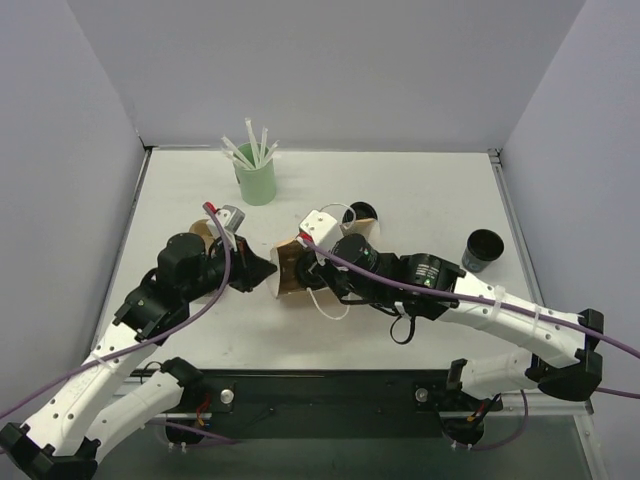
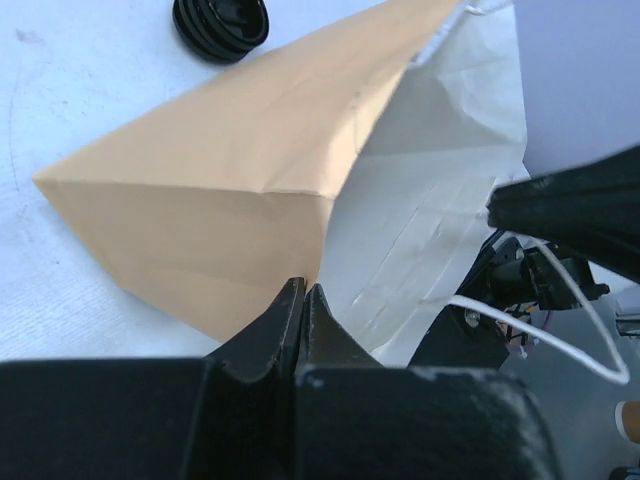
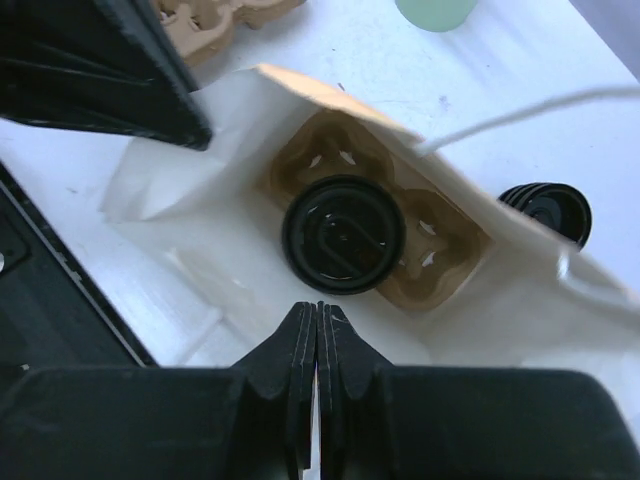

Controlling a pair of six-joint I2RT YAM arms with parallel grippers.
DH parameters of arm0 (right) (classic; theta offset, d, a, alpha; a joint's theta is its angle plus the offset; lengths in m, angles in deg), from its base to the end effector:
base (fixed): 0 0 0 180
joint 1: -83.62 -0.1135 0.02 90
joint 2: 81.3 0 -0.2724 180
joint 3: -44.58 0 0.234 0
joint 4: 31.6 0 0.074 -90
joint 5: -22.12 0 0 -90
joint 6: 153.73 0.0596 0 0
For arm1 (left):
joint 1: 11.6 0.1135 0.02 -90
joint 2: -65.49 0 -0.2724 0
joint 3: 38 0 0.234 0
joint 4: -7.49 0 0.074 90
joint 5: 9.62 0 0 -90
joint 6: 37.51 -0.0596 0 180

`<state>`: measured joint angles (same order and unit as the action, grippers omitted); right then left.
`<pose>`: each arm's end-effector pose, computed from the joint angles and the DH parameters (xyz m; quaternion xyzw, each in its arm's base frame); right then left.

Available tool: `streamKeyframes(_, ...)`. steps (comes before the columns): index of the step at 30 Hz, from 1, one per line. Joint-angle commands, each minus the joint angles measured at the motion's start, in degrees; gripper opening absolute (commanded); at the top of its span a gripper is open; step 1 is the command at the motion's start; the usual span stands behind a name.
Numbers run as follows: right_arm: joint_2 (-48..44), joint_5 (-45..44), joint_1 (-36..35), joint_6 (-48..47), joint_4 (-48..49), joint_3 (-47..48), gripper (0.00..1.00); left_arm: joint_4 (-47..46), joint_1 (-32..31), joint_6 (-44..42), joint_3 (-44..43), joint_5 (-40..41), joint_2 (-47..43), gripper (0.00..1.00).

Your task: Pack the takeout coffee

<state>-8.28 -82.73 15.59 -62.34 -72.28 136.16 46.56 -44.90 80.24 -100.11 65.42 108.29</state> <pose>0.1205 0.2578 0.3989 -0.3916 0.7271 0.2271 0.5162 0.1293 -0.1033 0.3315 0.1141 0.8064 -0.3814 0.4373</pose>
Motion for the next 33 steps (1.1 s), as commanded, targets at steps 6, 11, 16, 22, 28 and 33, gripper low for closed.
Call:
streamKeyframes(6,1.5,-5.6,-1.4,10.5,-3.7,-1.4,0.15,-1.4,-0.1,-2.2,-2.8,0.1,2.0,0.0)
streamKeyframes(11,2.2,-12.7,-1.2,14.8,0.5,-2.9,0.29,-11.4,-0.2,-3.2,6.9,-5.7,-2.2,0.0)
streamKeyframes(16,2.5,-14.2,-1.3,14.6,2.6,-2.9,0.48,-20.2,-0.2,-2.5,14.0,-7.0,-7.7,0.0)
streamKeyframes(22,-0.2,-15.6,-1.5,14.5,6.7,-6.8,0.51,-18.8,-0.2,-2.3,13.1,-5.3,-5.2,0.0)
streamKeyframes(28,-3.5,-17.7,-2.2,15.1,14.0,-14.6,0.64,-18.0,-0.2,0.3,10.6,-5.1,-3.2,0.0)
streamKeyframes(33,-3.7,-19.3,-3.3,16.7,16.9,-17.4,0.72,-15.4,-0.2,0.2,8.8,-4.5,-3.1,0.0)
